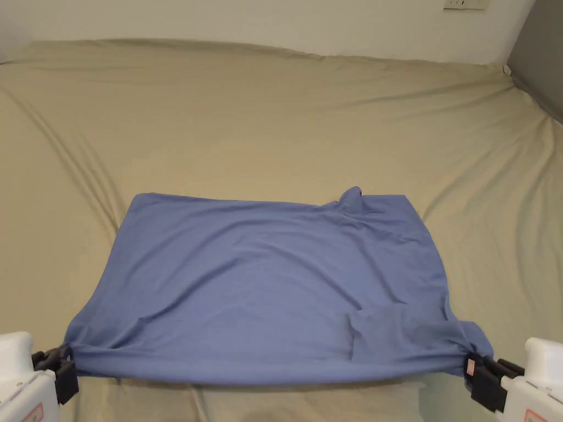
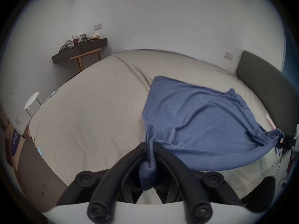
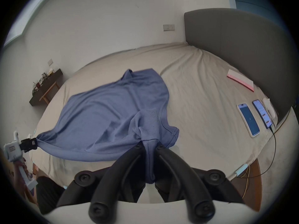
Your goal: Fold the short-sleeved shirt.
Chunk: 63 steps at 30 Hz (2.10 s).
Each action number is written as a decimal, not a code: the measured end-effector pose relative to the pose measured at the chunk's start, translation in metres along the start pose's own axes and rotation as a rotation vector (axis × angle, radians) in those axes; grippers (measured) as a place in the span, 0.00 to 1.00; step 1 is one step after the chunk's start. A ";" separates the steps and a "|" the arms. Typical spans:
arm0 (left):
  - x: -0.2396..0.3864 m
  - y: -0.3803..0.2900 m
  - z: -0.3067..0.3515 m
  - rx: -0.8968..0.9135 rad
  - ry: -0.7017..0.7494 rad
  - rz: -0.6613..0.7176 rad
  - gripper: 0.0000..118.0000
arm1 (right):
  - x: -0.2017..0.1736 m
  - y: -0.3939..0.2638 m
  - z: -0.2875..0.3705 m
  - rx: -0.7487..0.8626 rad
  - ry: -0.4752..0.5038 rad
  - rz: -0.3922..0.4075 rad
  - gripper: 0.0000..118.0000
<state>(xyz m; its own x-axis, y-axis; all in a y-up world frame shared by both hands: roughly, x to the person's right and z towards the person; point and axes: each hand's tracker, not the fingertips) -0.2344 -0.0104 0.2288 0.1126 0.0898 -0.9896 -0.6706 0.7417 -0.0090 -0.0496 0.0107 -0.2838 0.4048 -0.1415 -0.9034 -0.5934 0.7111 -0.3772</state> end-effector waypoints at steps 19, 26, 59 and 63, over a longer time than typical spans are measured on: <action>0.030 0.073 -0.148 -0.143 0.037 -0.027 0.04 | -0.020 0.099 -0.156 -0.227 -0.127 -0.110 0.06; 0.031 0.067 -0.193 -0.214 0.066 -0.077 0.04 | -0.023 0.098 -0.211 -0.308 -0.175 -0.082 0.07; 0.125 0.149 0.061 0.524 0.019 -0.246 0.30 | -0.160 0.158 0.035 0.566 -0.075 0.424 0.47; 0.145 0.145 0.072 0.559 0.004 -0.324 0.09 | -0.178 0.148 0.038 0.586 -0.058 0.456 0.08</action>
<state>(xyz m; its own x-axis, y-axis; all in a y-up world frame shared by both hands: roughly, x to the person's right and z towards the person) -0.2621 0.1581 0.0940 0.2424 -0.1987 -0.9496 -0.1202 0.9651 -0.2326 -0.1830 0.1668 -0.1711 0.2524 0.2806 -0.9260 -0.2495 0.9435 0.2179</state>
